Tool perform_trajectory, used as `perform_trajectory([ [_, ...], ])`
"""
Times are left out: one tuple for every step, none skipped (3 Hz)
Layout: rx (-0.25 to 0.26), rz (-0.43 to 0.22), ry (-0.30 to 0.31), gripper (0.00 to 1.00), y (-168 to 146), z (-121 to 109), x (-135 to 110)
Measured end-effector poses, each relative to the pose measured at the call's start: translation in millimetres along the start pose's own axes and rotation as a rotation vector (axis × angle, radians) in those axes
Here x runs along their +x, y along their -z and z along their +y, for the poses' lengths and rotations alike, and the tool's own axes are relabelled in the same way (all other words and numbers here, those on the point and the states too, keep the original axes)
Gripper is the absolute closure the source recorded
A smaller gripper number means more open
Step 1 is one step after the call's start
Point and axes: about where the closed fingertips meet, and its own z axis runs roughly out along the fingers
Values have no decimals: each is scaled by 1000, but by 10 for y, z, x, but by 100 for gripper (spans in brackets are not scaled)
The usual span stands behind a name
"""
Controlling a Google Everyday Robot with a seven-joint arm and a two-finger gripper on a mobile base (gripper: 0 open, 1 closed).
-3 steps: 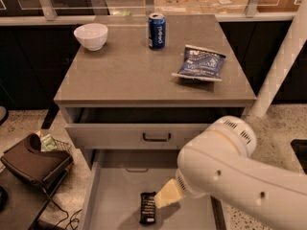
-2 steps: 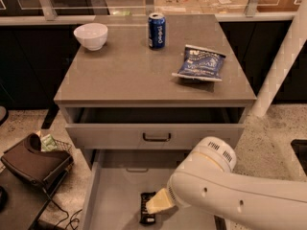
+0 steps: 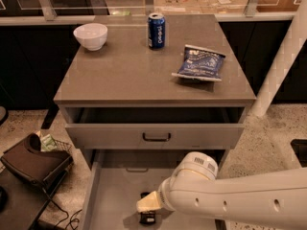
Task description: Pick rxbar chocolate from middle drawer and place on counter
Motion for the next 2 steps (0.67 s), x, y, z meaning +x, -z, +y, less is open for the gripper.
perform_trajectory([
  [3, -10, -65, 0, -23, -2, -21],
  [3, -10, -65, 0, -21, -1, -20],
])
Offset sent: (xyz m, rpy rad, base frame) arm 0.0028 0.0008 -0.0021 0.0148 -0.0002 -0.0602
